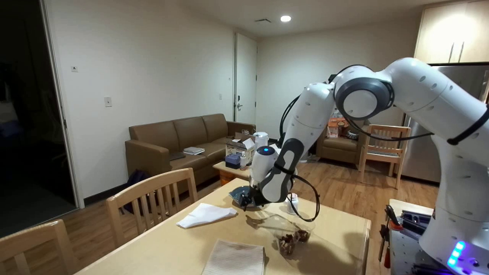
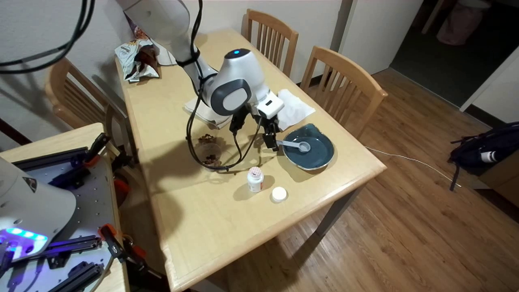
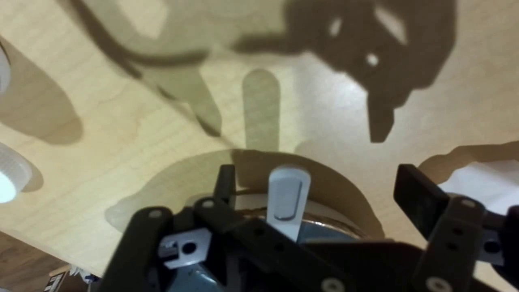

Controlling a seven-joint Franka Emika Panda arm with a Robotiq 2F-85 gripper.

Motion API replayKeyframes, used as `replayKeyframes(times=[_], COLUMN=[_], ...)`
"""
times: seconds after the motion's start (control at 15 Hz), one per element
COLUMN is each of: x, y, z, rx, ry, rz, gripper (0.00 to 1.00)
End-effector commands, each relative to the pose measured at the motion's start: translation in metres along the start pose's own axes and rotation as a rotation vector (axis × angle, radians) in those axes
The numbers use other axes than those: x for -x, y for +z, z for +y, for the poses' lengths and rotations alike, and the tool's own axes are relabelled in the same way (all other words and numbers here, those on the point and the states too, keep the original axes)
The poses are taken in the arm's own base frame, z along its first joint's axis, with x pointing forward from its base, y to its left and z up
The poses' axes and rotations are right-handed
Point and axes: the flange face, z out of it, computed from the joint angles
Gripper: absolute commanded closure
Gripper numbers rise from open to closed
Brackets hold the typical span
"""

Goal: Take the spoon from the bowl and put it in the cup, then move the two cups slightly forward

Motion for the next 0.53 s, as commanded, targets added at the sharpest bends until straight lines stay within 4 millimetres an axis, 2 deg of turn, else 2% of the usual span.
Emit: replayKeyframes(times=[0.0,0.07,0.13,0.27,0.47], x=[0.0008,0.001,0.0003,-0.0007,-0.0007], y=[0.0013,0.0016,0.0016,0.0022,0.0031], z=[0.0001,0.0002,0.0009,0.0005,-0.0011], rx=[0.002,0.002,0.003,-0.001,-0.009], ry=[0.005,0.008,0.01,0.005,-0.002], rz=[0.001,0.002,0.003,0.002,0.009], gripper=[0.0,0.0,0.25,0.32,0.53])
